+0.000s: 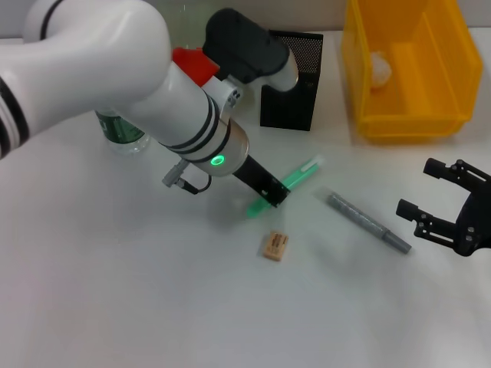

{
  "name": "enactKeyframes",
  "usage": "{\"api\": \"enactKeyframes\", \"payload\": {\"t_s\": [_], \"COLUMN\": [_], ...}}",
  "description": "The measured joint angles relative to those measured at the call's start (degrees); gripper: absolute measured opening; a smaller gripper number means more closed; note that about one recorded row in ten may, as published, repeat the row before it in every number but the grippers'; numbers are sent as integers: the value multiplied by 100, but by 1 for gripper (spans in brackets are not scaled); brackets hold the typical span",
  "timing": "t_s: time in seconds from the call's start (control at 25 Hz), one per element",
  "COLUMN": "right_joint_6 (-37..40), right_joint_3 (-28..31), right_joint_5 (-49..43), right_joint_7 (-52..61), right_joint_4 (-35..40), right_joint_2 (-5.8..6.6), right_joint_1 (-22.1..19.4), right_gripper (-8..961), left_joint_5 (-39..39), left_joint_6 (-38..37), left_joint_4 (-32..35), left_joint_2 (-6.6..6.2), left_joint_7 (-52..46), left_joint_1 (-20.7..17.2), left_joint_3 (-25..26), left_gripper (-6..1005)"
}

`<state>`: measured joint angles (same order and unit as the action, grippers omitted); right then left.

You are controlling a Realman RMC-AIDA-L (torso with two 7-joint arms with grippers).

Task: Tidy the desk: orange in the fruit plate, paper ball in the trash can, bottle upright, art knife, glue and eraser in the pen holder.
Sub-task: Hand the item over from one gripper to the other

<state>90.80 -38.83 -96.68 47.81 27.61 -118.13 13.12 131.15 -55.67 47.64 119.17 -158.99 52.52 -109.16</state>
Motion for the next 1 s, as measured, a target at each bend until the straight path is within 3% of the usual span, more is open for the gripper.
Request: {"api": "enactKeyframes", "payload": {"t_s": [0.12, 0.2, 0.28, 0.32, 0.44, 0.76, 1.0], "right_joint_6": [0, 0, 0, -1, -21, -67, -72], "right_joint_3": [7, 9, 11, 13, 17, 16, 15], "right_joint_5": [0, 0, 0, 0, 0, 0, 0], "right_joint_7": [11, 74, 88, 105, 140, 245, 314], "right_joint_4": [-5, -14, -16, -19, -20, -18, -2], "right_joint_2": [1, 17, 22, 23, 31, 43, 45], "right_joint_1": [-7, -8, -9, -12, -15, 8, 28], "right_gripper": [805, 805, 805, 804, 804, 805, 805], "left_joint_5": [-3, -48, -48, -189, -611, -2948, -4937], "left_joint_6": [-17, -241, -241, -331, -483, -889, -704], "left_joint_4": [178, 644, 644, 973, 1198, 1076, -92], "left_joint_2": [-12, -27, -27, -32, -47, -52, -22], "left_joint_7": [32, 435, 435, 668, 1122, 3399, 5534], "left_joint_1": [-116, -513, -513, -822, -1090, -1706, -1665], "left_joint_3": [130, 828, 828, 1170, 1490, 2400, 2507], "left_gripper": [193, 193, 193, 193, 193, 193, 194]}}
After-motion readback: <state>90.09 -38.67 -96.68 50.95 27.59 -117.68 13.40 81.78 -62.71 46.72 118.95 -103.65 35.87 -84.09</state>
